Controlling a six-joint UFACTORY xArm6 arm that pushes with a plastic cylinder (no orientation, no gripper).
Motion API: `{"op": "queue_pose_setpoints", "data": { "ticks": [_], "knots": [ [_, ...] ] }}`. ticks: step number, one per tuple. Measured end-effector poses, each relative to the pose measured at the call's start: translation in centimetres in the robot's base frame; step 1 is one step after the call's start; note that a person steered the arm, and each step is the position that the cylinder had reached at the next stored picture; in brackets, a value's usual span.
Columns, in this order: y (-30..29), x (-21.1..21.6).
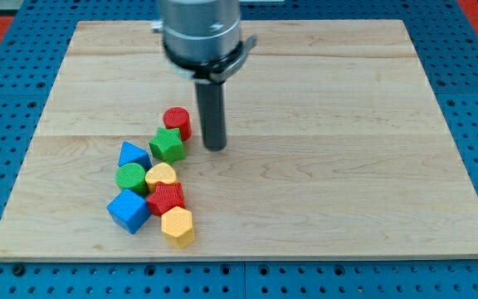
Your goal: Push the red circle close to the red star
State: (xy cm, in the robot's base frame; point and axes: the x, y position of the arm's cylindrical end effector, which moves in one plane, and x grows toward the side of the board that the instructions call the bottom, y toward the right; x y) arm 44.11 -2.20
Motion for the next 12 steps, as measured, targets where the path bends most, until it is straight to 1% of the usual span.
{"op": "queue_pose_setpoints", "data": {
  "ticks": [1, 2, 3, 4, 5, 6, 7, 8, 9, 10, 11, 12],
  "knots": [
    [-3.3, -3.3],
    [-11.5, -3.4],
    [-11.7, -3.1],
    [-11.0, -1.6],
    [-9.5, 0.7],
    [-7.3, 0.7],
    [-7.8, 2.2],
    [-7.6, 0.2],
    [-11.7, -2.1],
    [-21.9, -2.3],
    [-26.0, -2.1],
    [-26.0, -0.4]
  ]
}}
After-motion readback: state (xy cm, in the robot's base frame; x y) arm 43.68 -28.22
